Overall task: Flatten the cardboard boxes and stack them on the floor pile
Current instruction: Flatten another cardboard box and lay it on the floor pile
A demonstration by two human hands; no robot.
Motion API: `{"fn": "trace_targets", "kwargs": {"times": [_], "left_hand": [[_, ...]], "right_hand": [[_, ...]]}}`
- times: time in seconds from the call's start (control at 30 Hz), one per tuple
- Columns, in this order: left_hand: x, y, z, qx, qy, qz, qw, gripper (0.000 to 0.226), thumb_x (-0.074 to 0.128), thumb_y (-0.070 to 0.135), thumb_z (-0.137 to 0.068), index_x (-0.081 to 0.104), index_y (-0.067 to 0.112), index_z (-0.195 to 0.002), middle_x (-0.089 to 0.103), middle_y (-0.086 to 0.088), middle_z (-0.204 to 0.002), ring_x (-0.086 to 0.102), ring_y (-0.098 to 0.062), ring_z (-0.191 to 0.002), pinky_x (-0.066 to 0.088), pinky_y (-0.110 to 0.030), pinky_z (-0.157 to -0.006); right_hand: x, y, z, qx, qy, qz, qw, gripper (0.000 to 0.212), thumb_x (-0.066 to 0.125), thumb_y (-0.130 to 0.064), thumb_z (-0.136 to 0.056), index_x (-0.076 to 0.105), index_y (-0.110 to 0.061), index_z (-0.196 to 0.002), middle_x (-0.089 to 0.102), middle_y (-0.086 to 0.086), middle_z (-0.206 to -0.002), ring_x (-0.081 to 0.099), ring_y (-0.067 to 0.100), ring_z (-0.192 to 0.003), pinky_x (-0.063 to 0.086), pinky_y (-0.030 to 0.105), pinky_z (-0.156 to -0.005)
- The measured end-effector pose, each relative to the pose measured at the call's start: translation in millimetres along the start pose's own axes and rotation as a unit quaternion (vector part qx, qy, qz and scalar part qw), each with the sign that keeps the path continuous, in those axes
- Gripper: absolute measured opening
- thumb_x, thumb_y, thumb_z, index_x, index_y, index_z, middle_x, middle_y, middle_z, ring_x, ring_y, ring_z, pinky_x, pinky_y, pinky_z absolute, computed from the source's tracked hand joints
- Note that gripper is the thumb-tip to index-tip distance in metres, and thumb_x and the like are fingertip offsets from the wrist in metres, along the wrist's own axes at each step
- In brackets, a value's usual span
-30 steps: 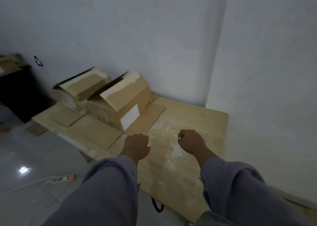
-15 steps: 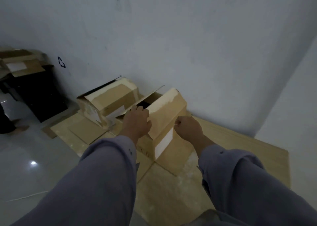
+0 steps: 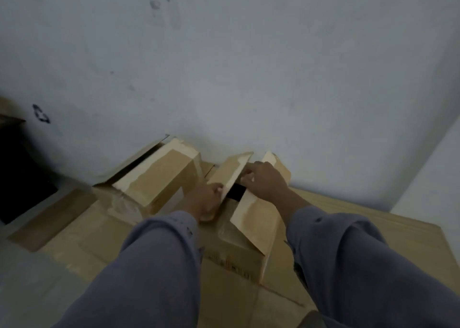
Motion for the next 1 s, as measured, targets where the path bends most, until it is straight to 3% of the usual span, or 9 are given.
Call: {"fn": "trace_targets", "kwargs": {"times": [0.13,0.23,0.4,0.5,0.6,0.7,0.83,0.9,1.0], "left_hand": [[23.4,-29.1,-30.4,0.032,-0.083,-0.102,0.991,0.071,0.024,0.061,-0.095,0.013,0.020,-0.152,0.016,-0.011,-0.159,0.021,-0.032,-0.144,0.025,-0.046,-0.115],[34.4,-32.4,-45.9,0.009,-0.107,-0.105,0.989,0.083,0.022,0.071,-0.089,-0.006,0.027,-0.153,-0.008,-0.010,-0.161,0.007,-0.035,-0.148,0.019,-0.049,-0.117],[45.7,-18.3,-55.1,-0.007,-0.101,-0.039,0.994,0.106,0.023,0.091,-0.070,-0.016,0.033,-0.150,-0.023,-0.009,-0.158,-0.004,-0.044,-0.145,0.014,-0.059,-0.115],[51.3,-19.6,-63.4,0.004,-0.108,-0.046,0.993,0.121,0.035,0.095,-0.059,-0.019,0.034,-0.148,-0.027,-0.009,-0.157,-0.008,-0.046,-0.144,0.014,-0.062,-0.113],[48.2,-21.3,-71.0,0.020,-0.117,-0.048,0.992,0.123,0.047,0.090,-0.059,-0.017,0.036,-0.149,-0.026,-0.007,-0.157,-0.005,-0.047,-0.144,0.016,-0.062,-0.113],[45.6,-19.4,-78.2,0.021,-0.120,-0.037,0.992,0.124,0.057,0.085,-0.057,-0.013,0.039,-0.149,-0.023,-0.005,-0.158,-0.003,-0.046,-0.144,0.018,-0.061,-0.113],[30.6,-12.1,-79.4,0.024,-0.135,0.015,0.990,0.115,0.065,0.067,-0.063,-0.003,0.037,-0.151,-0.009,-0.007,-0.161,0.010,-0.040,-0.145,0.028,-0.053,-0.111],[12.2,-5.7,-77.6,0.042,-0.118,0.079,0.989,0.106,0.066,0.053,-0.066,0.009,0.033,-0.152,0.017,-0.008,-0.158,0.032,-0.035,-0.137,0.040,-0.045,-0.103],[-20.2,-3.5,-73.8,0.049,-0.075,0.172,0.981,0.089,0.062,0.028,-0.067,0.028,0.029,-0.150,0.054,-0.007,-0.121,0.054,-0.026,-0.101,0.050,-0.039,-0.080]], "right_hand": [[3.8,-4.7,-3.7,0.019,-0.031,0.033,0.999,0.035,0.058,-0.046,-0.091,0.069,-0.012,-0.089,0.063,0.004,-0.082,0.055,0.019,-0.075,0.043,0.032,-0.063],[-15.3,3.0,-0.9,0.062,0.049,0.052,0.996,0.026,0.060,-0.042,-0.089,0.060,-0.018,-0.078,0.062,0.007,-0.083,0.056,0.025,-0.083,0.046,0.032,-0.069],[-55.6,29.8,31.3,0.224,0.050,0.219,0.948,0.032,0.050,-0.037,-0.093,0.064,-0.015,-0.112,0.055,0.015,-0.114,0.053,0.030,-0.107,0.048,0.038,-0.087],[-44.2,61.3,58.3,0.349,0.041,0.207,0.913,0.042,0.049,-0.034,-0.089,0.058,-0.012,-0.125,0.056,0.013,-0.126,0.052,0.030,-0.115,0.044,0.037,-0.086],[-2.5,73.0,79.7,0.462,0.057,0.067,0.882,0.066,0.048,-0.059,-0.085,0.051,-0.011,-0.131,0.051,0.014,-0.131,0.047,0.037,-0.121,0.042,0.042,-0.093],[44.3,63.2,87.1,0.484,0.031,0.020,0.874,0.079,0.041,-0.070,-0.087,0.038,-0.008,-0.137,0.042,0.018,-0.136,0.045,0.041,-0.122,0.040,0.045,-0.096],[65.7,69.3,83.6,0.464,0.036,-0.004,0.885,0.050,0.041,-0.044,-0.097,0.037,-0.008,-0.131,0.047,0.019,-0.128,0.052,0.041,-0.113,0.042,0.041,-0.084],[62.5,70.0,79.0,0.435,0.041,0.019,0.899,0.037,0.040,-0.032,-0.097,0.041,-0.007,-0.125,0.055,0.019,-0.119,0.057,0.040,-0.106,0.044,0.041,-0.081],[56.1,69.5,75.2,0.413,0.060,0.030,0.908,0.027,0.039,-0.021,-0.097,0.048,-0.008,-0.119,0.060,0.018,-0.113,0.059,0.039,-0.103,0.045,0.040,-0.077]]}}
Point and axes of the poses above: each hand's wrist, its own z-axis away from the middle knuckle, its own x-axis out of the palm, y = z × x, the point moved 4 cm from there along -z, towards the middle knuckle
